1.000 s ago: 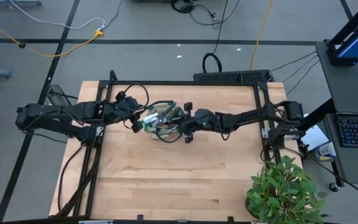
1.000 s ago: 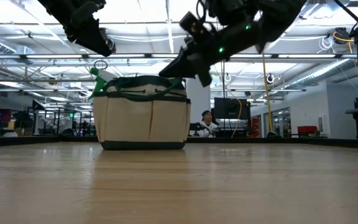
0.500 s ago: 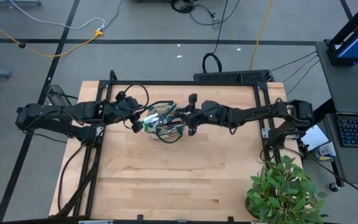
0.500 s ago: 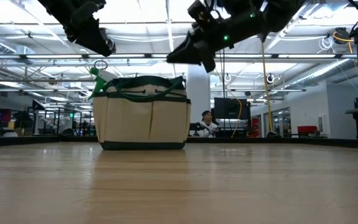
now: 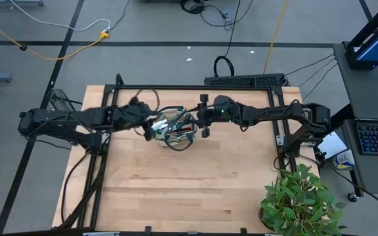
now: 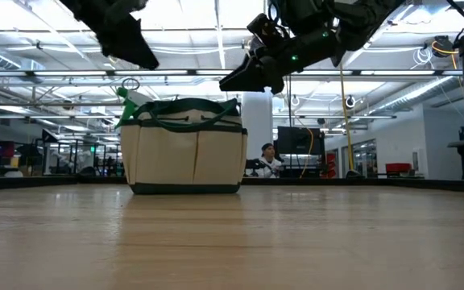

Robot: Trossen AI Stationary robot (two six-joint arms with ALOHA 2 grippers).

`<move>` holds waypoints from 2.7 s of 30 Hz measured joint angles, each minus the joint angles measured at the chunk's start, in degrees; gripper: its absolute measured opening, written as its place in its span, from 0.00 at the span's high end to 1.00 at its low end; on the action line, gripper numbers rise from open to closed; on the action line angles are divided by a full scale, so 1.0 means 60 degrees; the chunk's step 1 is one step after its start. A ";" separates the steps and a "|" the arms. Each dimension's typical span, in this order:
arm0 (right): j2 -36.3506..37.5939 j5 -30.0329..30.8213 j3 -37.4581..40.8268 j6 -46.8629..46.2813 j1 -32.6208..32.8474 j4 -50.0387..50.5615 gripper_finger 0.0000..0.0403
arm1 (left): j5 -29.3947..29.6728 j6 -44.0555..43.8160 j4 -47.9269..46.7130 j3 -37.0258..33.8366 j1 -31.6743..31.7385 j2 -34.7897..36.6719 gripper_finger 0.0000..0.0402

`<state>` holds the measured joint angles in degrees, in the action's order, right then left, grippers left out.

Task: Pick & Place Garden tools in Gardening bag
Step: Put the shear scissors into the gardening bag, then adjust the gardening bag

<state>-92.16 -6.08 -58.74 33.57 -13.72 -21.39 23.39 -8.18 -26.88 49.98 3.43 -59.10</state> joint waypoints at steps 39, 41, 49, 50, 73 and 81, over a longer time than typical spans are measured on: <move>0.0007 0.1258 0.0000 -0.0482 0.1266 0.2398 0.65 | -0.5317 0.0092 0.3075 0.0044 0.2362 -0.3936 0.72; 0.0007 0.1257 0.0000 -0.0482 0.1266 0.2401 0.65 | -0.5333 0.0122 0.3058 0.0044 0.2362 -0.3969 0.72; 0.0004 0.1255 0.0000 -0.0484 0.1266 0.2394 0.65 | -0.5447 0.0552 0.3024 0.0044 0.2355 -0.3973 0.89; 0.0004 0.1255 0.0000 -0.0485 0.1266 0.2392 0.65 | -0.5448 0.0665 0.3025 0.0044 0.2355 -0.3973 0.92; 0.0004 0.1244 0.0004 -0.0131 0.2014 0.2327 0.65 | -0.5539 0.1549 0.1660 0.0011 0.1768 -0.2960 0.87; 0.0000 0.1218 0.0007 -0.0133 0.2425 0.2321 0.65 | -0.5646 0.2248 0.1235 0.0006 0.0921 -0.2574 0.73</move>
<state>-92.16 1.23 -58.70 32.77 0.83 -7.46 -10.49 5.31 -19.47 50.01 8.96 -74.54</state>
